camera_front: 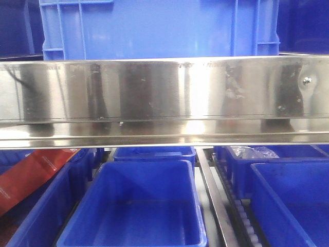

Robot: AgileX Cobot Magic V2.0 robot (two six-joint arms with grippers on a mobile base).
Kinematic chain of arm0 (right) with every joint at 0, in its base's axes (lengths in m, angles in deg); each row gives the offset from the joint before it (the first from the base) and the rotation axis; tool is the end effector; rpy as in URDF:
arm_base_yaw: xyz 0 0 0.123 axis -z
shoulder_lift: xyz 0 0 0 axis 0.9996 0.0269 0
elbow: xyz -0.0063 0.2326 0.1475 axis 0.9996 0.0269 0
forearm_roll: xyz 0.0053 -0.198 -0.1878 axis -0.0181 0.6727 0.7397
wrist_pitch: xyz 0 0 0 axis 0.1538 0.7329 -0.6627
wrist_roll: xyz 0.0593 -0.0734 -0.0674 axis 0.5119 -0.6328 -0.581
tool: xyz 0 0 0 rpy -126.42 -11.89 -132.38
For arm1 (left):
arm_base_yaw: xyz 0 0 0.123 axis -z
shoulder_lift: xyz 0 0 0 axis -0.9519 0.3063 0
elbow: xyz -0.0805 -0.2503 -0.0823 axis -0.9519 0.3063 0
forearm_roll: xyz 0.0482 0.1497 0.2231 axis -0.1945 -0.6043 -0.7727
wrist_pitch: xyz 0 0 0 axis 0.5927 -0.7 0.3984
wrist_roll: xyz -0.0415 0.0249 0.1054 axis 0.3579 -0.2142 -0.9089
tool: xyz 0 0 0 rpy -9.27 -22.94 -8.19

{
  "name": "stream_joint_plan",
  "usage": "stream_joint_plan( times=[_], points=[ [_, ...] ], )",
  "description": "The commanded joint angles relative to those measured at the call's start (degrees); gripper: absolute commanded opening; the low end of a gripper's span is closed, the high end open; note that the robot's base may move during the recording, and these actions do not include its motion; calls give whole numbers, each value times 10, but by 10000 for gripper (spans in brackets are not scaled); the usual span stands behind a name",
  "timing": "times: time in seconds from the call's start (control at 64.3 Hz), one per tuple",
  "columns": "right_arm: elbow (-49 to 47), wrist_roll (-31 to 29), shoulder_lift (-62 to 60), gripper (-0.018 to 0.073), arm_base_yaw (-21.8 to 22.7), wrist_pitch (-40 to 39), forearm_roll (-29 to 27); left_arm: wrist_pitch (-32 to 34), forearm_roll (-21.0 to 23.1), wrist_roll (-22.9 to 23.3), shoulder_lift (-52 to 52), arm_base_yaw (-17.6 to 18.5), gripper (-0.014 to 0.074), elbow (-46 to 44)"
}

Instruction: Place valve from conveyor to right shelf box

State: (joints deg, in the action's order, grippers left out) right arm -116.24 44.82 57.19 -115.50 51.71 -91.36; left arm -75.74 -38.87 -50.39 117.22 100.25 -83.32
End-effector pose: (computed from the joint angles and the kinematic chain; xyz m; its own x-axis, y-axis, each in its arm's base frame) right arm 0.3300 0.1778 0.4520 -0.1986 0.0009 -0.9801 -0.5008 0.8595 0.1023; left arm 0.3634 -0.1939 0.4547 -0.2954 0.1270 -0.9469 0.4629 0.8860 -0.0256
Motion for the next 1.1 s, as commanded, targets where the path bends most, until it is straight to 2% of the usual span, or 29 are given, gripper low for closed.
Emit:
stream_joint_plan(
  times=[0.0,0.249,0.389,0.528,0.793,0.901,1.088],
  points=[
    [-27,-4,30,-167,-1,-44,1,24,-3,0,31,2,-111,-27],
    [-30,-4,100,-167,1,-57,1,25,-3,0,93,-15,-111,-35],
    [-30,-4,119,-167,6,-63,1,16,0,2,105,-38,-111,-35],
    [-30,-4,134,-156,12,-70,1,21,0,2,111,-44,-111,-35],
    [-30,-4,152,53,18,-86,1,20,0,2,137,-43,-109,-35],
    [-30,-4,153,116,18,-86,1,19,0,2,142,-43,-31,-35],
    [-30,-4,155,293,18,-86,1,19,0,2,142,-43,248,-35]
  ],
)
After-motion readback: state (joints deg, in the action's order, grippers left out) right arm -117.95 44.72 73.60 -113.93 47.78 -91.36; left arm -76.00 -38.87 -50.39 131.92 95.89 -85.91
